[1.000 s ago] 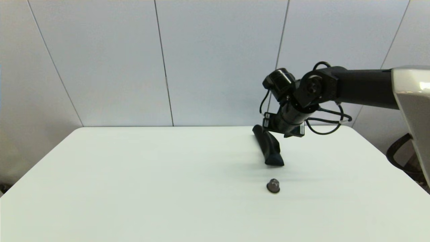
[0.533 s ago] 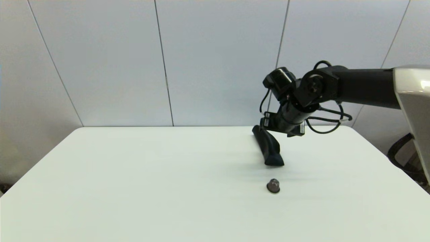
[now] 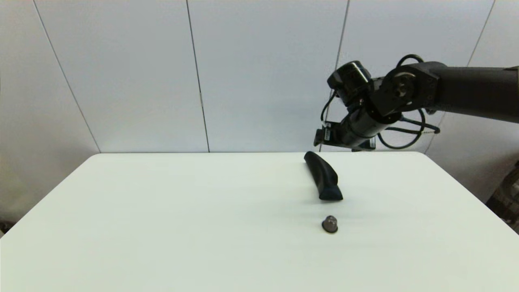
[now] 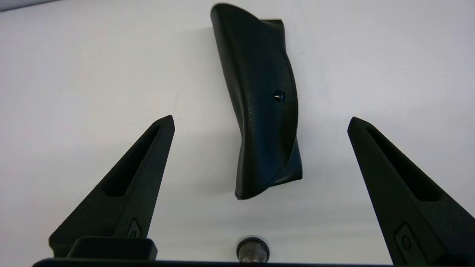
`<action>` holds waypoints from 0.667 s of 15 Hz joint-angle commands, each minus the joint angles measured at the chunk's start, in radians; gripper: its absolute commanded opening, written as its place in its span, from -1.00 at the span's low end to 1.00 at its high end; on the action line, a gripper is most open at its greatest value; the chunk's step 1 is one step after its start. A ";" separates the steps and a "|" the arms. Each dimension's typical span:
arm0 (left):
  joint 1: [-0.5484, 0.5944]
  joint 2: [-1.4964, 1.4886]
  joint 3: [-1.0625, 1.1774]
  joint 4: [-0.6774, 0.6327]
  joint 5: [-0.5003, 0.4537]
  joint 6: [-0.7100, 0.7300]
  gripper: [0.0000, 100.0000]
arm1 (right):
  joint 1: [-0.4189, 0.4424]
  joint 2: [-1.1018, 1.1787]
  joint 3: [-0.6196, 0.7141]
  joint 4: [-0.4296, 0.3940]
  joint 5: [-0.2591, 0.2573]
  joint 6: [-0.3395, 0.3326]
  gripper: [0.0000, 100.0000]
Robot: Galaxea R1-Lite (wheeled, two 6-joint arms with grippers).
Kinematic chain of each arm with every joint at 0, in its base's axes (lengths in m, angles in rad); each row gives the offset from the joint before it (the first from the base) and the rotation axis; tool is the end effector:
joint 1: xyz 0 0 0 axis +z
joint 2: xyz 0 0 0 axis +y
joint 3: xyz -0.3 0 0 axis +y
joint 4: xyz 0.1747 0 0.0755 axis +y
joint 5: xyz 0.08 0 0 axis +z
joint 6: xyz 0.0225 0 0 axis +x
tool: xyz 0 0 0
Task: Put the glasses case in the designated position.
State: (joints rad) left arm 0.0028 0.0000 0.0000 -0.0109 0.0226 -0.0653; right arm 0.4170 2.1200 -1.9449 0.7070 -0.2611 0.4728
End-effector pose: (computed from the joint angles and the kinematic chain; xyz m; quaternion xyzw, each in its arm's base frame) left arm -0.0228 0.0004 0.0766 -0.0327 -0.0059 0.0125 0.9994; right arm 0.3740 0.1593 0.2212 0.0731 0.4079 -0.0258 0.9097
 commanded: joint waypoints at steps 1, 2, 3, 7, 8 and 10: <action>0.000 0.002 0.000 -0.001 0.000 -0.001 1.00 | -0.026 -0.094 0.034 0.005 -0.001 -0.037 1.00; 0.000 0.002 0.000 -0.001 0.000 -0.001 1.00 | -0.041 -0.126 0.061 0.003 0.000 -0.062 1.00; 0.000 0.002 0.000 -0.001 0.002 -0.001 1.00 | -0.055 -0.153 0.087 0.003 0.003 -0.082 1.00; 0.000 0.002 0.000 -0.001 0.000 -0.001 1.00 | -0.106 -0.250 0.193 0.003 0.006 -0.108 1.00; 0.000 0.002 0.000 0.002 0.000 -0.001 1.00 | -0.126 -0.284 0.241 0.002 0.006 -0.120 1.00; 0.000 0.002 0.000 0.002 0.000 -0.001 1.00 | -0.158 -0.344 0.325 -0.006 0.020 -0.146 1.00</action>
State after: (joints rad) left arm 0.0028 0.0000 0.0000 -0.0100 0.0230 -0.0653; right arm 0.2983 1.8681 -1.7091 0.7043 -0.2511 0.3464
